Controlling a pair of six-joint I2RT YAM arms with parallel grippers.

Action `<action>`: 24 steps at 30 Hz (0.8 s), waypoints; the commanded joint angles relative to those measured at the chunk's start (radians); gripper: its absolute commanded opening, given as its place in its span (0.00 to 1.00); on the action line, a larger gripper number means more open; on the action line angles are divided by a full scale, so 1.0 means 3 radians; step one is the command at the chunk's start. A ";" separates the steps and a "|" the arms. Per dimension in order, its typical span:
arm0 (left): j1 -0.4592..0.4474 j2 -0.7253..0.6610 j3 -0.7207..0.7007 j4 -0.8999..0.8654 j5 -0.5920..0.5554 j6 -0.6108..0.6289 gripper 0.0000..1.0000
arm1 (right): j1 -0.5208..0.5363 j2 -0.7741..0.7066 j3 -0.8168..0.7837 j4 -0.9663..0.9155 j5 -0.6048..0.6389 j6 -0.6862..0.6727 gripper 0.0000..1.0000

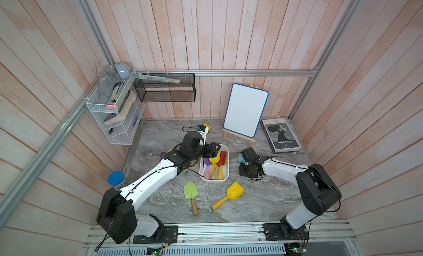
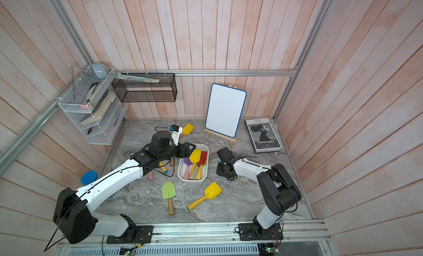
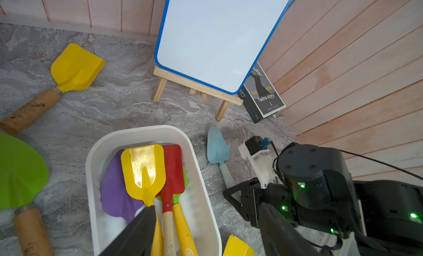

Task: Put the shovel into the storage box
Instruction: Pick up the shovel from the center of the board.

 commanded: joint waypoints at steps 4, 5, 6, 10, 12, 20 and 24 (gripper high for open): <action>0.0018 0.0030 -0.0029 0.0135 0.0234 -0.0076 0.76 | 0.0017 -0.0443 -0.0133 -0.0221 0.0173 -0.0031 0.00; 0.0016 0.0052 -0.0023 0.0155 0.0274 -0.0097 0.76 | 0.0016 -0.0535 -0.0139 -0.0246 0.0182 -0.0060 0.00; 0.0015 0.0076 -0.0020 0.0172 0.0314 -0.0112 0.76 | 0.0014 -0.0623 -0.0143 -0.0262 0.0181 -0.0098 0.00; 0.0010 0.0200 0.0022 0.0236 0.0488 -0.0188 0.76 | 0.0022 -0.1034 -0.0151 -0.0322 0.0142 -0.0238 0.00; 0.0007 0.0272 0.0059 0.0241 0.0548 -0.0209 0.75 | 0.0022 -0.1189 -0.0134 -0.0336 0.0058 -0.0323 0.00; -0.0142 0.0609 0.0332 0.0243 0.0614 -0.0235 0.66 | 0.0076 -0.1265 0.0016 -0.0314 -0.0432 -0.0610 0.00; -0.0204 0.0768 0.0450 0.0315 0.0674 -0.0268 0.60 | 0.0138 -0.1258 0.0033 -0.0181 -0.0609 -0.0647 0.00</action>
